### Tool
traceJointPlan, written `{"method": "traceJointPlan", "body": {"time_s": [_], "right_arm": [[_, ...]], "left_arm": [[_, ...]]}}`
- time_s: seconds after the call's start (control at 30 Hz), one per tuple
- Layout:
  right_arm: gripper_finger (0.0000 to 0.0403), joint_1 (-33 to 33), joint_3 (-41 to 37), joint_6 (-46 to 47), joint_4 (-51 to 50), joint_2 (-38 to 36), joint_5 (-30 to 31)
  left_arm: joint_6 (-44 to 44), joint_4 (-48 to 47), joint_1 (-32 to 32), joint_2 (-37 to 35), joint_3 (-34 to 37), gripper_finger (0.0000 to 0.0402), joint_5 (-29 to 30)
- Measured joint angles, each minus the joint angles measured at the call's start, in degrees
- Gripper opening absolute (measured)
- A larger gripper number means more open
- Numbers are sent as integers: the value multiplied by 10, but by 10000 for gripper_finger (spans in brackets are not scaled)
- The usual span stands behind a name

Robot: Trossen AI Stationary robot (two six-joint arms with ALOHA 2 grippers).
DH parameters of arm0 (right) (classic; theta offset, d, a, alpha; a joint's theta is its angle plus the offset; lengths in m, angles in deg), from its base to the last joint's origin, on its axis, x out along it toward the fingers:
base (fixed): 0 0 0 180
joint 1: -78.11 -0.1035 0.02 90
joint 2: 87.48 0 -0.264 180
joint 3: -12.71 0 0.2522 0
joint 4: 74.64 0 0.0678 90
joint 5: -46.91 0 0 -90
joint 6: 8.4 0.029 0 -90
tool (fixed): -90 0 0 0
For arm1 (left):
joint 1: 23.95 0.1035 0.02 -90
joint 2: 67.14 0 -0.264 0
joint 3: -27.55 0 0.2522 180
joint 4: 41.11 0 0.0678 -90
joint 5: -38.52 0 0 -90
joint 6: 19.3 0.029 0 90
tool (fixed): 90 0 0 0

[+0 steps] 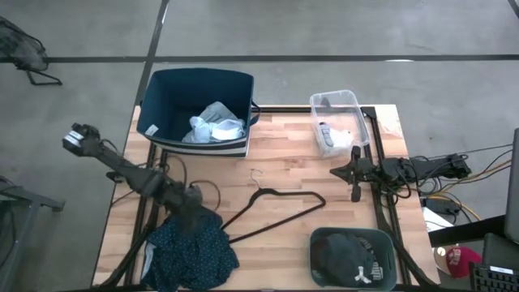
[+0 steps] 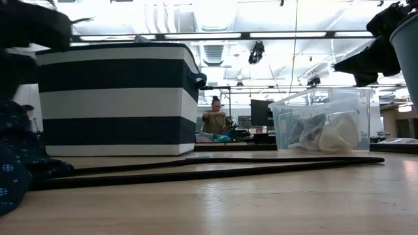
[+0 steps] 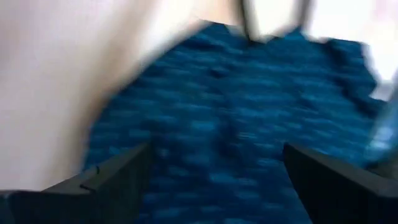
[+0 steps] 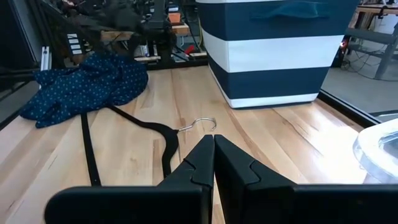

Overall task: Pick & Place Cloths
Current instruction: Put the blue patterned polo shirt into the laundry bin

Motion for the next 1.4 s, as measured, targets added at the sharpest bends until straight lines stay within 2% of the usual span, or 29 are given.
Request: {"method": "traceJointPlan", "body": {"time_s": [0.1,0.23,0.33,0.43,0.53,0.83,0.93,1.0,1.1,1.2,1.37,1.4], "right_arm": [[8,0,0,0,0,0,0],[9,0,0,0,0,0,0],[9,0,0,0,0,0,0],[9,0,0,0,0,0,0],[9,0,0,0,0,0,0],[9,0,0,0,0,0,0],[8,0,0,0,0,0,0],[8,0,0,0,0,0,0],[8,0,0,0,0,0,0],[8,0,0,0,0,0,0],[8,0,0,0,0,0,0],[8,0,0,0,0,0,0]], "left_arm": [[-54,62,-55,16,17,363,5],[-120,88,-109,56,23,362,13],[-143,148,-143,88,23,362,22],[-135,229,-161,121,23,362,45],[-134,272,-170,159,23,362,52],[-91,300,-180,267,21,362,49],[-61,308,-179,292,21,349,52],[-46,310,-179,306,20,326,62],[-27,310,-171,318,20,270,64],[-1,307,-162,316,21,192,65],[57,302,-141,284,23,36,61],[65,298,-136,274,23,22,58]]}}
